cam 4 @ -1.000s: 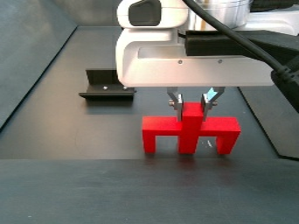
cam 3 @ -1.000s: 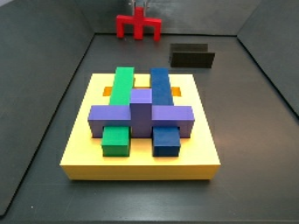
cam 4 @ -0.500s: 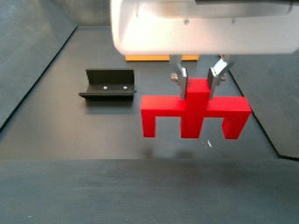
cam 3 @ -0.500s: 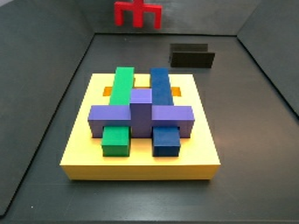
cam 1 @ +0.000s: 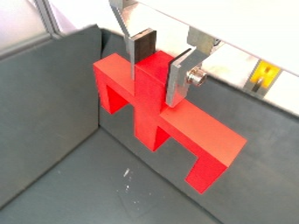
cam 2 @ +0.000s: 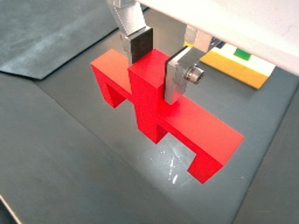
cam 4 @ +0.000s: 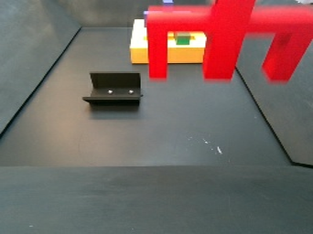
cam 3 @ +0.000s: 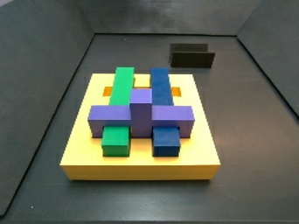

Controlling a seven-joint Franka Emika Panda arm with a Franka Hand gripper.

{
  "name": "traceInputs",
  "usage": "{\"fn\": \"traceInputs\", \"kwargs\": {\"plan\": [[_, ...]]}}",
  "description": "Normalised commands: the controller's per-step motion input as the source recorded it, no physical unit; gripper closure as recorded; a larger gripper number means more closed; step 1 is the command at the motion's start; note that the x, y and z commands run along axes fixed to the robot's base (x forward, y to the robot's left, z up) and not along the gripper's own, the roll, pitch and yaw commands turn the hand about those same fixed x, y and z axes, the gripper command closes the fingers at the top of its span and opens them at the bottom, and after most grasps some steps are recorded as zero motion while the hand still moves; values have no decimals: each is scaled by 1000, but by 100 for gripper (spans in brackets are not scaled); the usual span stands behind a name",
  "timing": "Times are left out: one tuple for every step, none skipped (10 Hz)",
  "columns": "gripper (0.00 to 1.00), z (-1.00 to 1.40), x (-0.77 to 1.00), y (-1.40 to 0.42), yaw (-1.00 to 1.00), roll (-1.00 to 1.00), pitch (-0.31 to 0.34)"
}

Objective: Pick up the red object. Move up. Move to above the board. Insert the red object.
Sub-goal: Move to above the board.

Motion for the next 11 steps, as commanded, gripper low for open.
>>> {"fn": "traceInputs", "kwargs": {"plan": [[100, 191, 34, 6, -2, 7, 68], [100, 132, 79, -1400, 222, -146, 101], [100, 127, 77, -1400, 206, -121, 91], [100, 126, 68, -1400, 124, -35, 15], [100, 125, 65, -1400, 65, -48, -9], [100, 128, 67, -1400, 43, -15, 7], [100, 129, 70, -1400, 31, -6, 21], [100, 132, 67, -1400, 17, -21, 14], [100, 137, 64, -1400, 15, -1, 14], [100, 143, 66, -1400, 8, -11, 20], [100, 148, 70, -1400, 9, -17, 30]]}}
